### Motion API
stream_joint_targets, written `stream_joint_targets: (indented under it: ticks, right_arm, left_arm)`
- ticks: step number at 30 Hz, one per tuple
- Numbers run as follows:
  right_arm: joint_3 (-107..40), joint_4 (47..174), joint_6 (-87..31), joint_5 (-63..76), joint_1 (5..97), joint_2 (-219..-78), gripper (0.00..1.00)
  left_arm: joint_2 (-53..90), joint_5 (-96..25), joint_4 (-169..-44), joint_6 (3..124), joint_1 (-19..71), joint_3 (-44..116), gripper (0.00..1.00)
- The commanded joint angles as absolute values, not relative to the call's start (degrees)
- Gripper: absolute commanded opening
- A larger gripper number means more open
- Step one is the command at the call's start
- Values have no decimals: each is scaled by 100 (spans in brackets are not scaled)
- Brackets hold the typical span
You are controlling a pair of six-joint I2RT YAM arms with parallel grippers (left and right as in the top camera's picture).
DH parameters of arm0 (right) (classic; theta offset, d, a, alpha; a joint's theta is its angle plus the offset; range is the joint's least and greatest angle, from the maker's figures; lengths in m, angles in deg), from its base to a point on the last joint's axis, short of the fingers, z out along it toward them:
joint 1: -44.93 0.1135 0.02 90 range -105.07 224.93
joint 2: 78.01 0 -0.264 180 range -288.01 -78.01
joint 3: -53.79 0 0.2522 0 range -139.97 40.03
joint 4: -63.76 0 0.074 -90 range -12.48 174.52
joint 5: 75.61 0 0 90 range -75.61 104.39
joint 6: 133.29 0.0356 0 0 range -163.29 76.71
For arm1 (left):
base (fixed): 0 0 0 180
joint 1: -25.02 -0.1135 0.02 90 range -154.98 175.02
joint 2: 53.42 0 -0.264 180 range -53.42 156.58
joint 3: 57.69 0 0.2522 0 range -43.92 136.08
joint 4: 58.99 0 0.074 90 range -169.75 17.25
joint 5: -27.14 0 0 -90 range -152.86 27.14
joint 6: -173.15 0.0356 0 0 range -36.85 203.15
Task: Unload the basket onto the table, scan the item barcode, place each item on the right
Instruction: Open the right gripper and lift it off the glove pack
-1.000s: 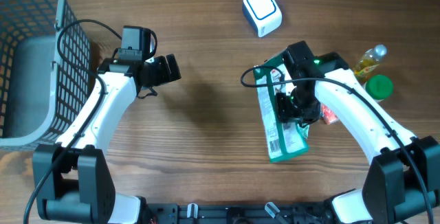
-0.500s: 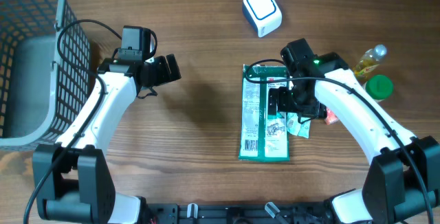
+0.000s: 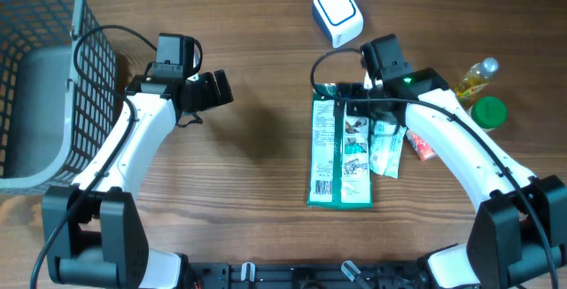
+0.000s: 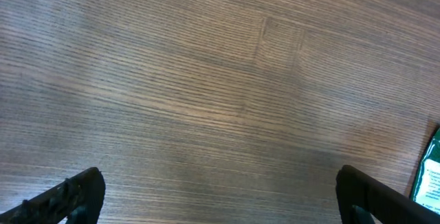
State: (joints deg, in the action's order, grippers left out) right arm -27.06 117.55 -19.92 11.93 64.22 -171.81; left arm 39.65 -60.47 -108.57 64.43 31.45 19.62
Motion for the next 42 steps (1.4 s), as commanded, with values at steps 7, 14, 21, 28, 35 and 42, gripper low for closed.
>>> stream_joint_targets:
  ticks: [7,14,21,28,35,42]
  right_arm:
    - [-2697,10599,-1911,1307,6413,-17229,100]
    - [-2697,10577,-1913,1307,6413,-17229,100]
    - [-2697,10577,-1913,1307,6413,-17229,100]
    - [-2697,10579,-1911,1307,6413,-17231,100]
    - [-2697,10527,-1913,1307,6413,-17234,100]
    - [-2697,10531,-1911,1307,6413,-16851,100]
  left_arm:
    - [3952,-6123,-10837,6473,3123,2004,100]
    - [3952,-6123,-10835,6473,3123,2004,100]
    - [3952,-6123,-10835,6473,3123,2004,100]
    - [3952,-6123,-10835,6473,3123,2004,100]
    - [3952,-6123,-10835,6473,3123,2004,100]
    - [3952,-6123,-10835,6473,3121,2004,100]
